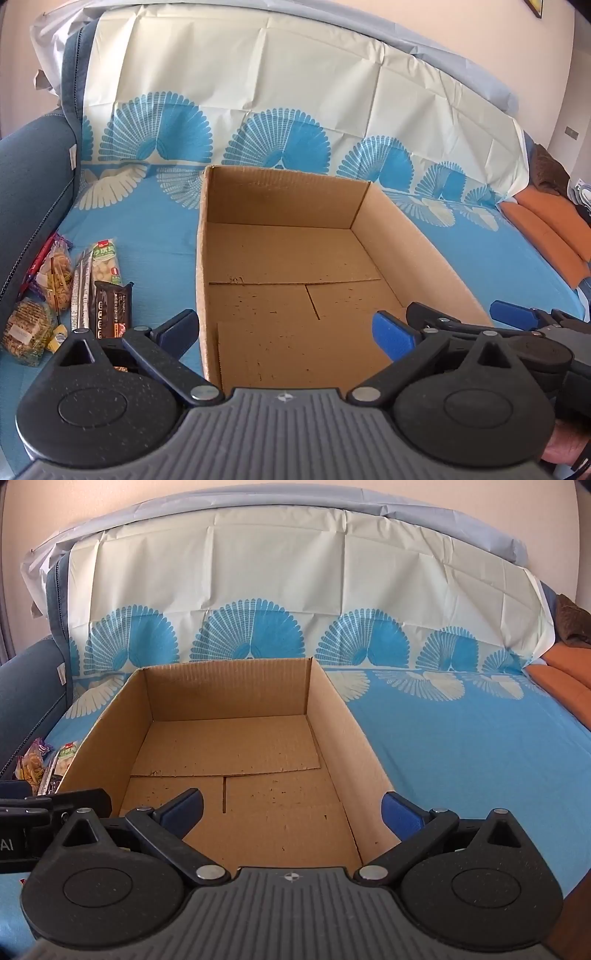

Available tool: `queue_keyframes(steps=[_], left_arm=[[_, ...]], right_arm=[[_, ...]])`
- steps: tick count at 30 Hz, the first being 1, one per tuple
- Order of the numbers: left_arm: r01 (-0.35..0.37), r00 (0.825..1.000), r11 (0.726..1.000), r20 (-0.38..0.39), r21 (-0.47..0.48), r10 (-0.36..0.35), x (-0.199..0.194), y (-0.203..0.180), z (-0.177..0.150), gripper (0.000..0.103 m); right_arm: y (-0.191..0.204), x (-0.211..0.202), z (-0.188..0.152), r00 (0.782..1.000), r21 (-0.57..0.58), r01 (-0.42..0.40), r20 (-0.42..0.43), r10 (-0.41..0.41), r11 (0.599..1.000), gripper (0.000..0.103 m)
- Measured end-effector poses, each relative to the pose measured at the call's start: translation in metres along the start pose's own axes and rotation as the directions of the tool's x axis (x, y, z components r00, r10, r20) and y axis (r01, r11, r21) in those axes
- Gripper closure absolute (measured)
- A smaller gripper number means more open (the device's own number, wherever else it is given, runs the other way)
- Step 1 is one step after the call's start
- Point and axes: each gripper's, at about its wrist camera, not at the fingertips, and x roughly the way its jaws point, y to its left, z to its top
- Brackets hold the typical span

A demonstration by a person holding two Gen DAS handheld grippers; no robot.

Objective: Organize snacks
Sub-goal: 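Move both tools from the box toward the snack pile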

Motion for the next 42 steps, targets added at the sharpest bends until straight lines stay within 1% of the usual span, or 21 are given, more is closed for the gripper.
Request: queue_keyframes(steps=[7,8,11,17,18,20,22,26,27,29,32,34,35,36,37,38,39,40,42], left_arm=[[0.009,1.000,1.000,0.001,0.007,-0.009,0.000,0.003,0.001,0.002],[0.009,1.000,1.000,0.001,0.011,-0.009,-0.001,0.000,0.001,0.002],[0.007,1.000,1.000,0.005,0.011,-0.007,0.000,-0.002,0.002,0.002],[0.005,1.000,1.000,0.008,0.017,-0.005,0.003,0.000,-0.001,0.002],[0.005,1.000,1.000,0.008,0.017,-0.005,0.003,0.000,-0.001,0.002],[0.004,1.000,1.000,0.008,0.017,-0.005,0.003,0.000,-0.001,0.002],[0.000,1.000,1.000,0.011,0.025,-0.001,0.002,0.000,-0.002,0.004],[0.001,1.000,0.999,0.007,0.033,-0.002,0.003,-0.001,-0.004,0.008],[0.001,1.000,0.999,0.004,0.037,-0.001,0.004,-0.001,-0.005,0.011],[-0.009,1.000,0.998,-0.007,0.057,0.010,0.004,0.000,-0.005,0.015],[-0.013,1.000,0.997,-0.015,0.077,0.015,0.005,0.000,-0.005,0.024],[-0.013,1.000,0.996,-0.001,0.085,0.013,0.004,0.001,-0.004,0.034],[-0.018,1.000,0.996,0.003,0.091,0.018,0.003,0.001,-0.003,0.037],[-0.021,1.000,0.995,0.008,0.097,0.020,0.002,0.002,-0.003,0.044],[-0.015,1.000,0.996,0.010,0.093,0.014,0.000,0.004,-0.002,0.050],[-0.003,1.000,0.996,0.029,0.084,0.001,-0.001,0.005,-0.002,0.052],[0.002,0.999,0.996,0.039,0.084,-0.005,-0.003,0.007,-0.001,0.058],[0.008,0.999,0.996,0.040,0.084,-0.011,-0.004,0.008,-0.001,0.066],[0.021,0.999,0.996,0.025,0.090,-0.023,-0.008,0.012,0.002,0.075]], right_arm=[[0.003,0.004,0.000,1.000,0.007,-0.001,0.000,0.001,1.000,0.002],[0.003,0.005,0.000,1.000,0.007,-0.004,0.001,0.004,1.000,0.005],[0.005,0.003,-0.001,1.000,0.000,-0.006,0.004,0.006,1.000,0.010],[0.009,0.001,-0.007,1.000,-0.001,-0.008,0.015,0.008,1.000,0.015],[0.007,0.002,-0.002,1.000,0.003,-0.013,0.008,0.013,1.000,0.015],[0.008,0.001,-0.004,1.000,0.002,-0.014,0.012,0.014,1.000,0.017],[0.007,0.001,0.000,1.000,-0.010,-0.011,0.017,0.011,1.000,0.019],[0.009,0.001,-0.001,1.000,-0.029,-0.018,0.022,0.019,0.999,0.028],[0.010,0.000,0.000,0.999,-0.039,-0.015,0.028,0.016,0.999,0.029],[0.010,0.000,0.001,0.999,-0.047,-0.026,0.022,0.027,0.999,0.036],[0.015,0.000,0.002,0.999,-0.070,-0.036,0.036,0.038,0.997,0.043],[0.019,-0.001,0.003,0.998,-0.072,-0.051,0.039,0.053,0.996,0.044],[0.020,-0.001,0.004,0.998,-0.073,-0.055,0.039,0.058,0.996,0.045],[0.022,-0.001,0.004,0.997,-0.067,-0.063,0.035,0.066,0.996,0.045],[0.023,-0.001,0.004,0.997,-0.064,-0.069,0.033,0.071,0.996,0.046],[0.025,-0.001,0.005,0.996,-0.058,-0.076,0.036,0.078,0.995,0.047],[0.027,-0.002,0.005,0.996,-0.055,-0.082,0.037,0.084,0.995,0.047],[0.030,-0.002,0.006,0.995,-0.051,-0.090,0.037,0.092,0.995,0.049],[0.035,-0.003,0.007,0.993,-0.041,-0.107,0.050,0.109,0.993,0.053]])
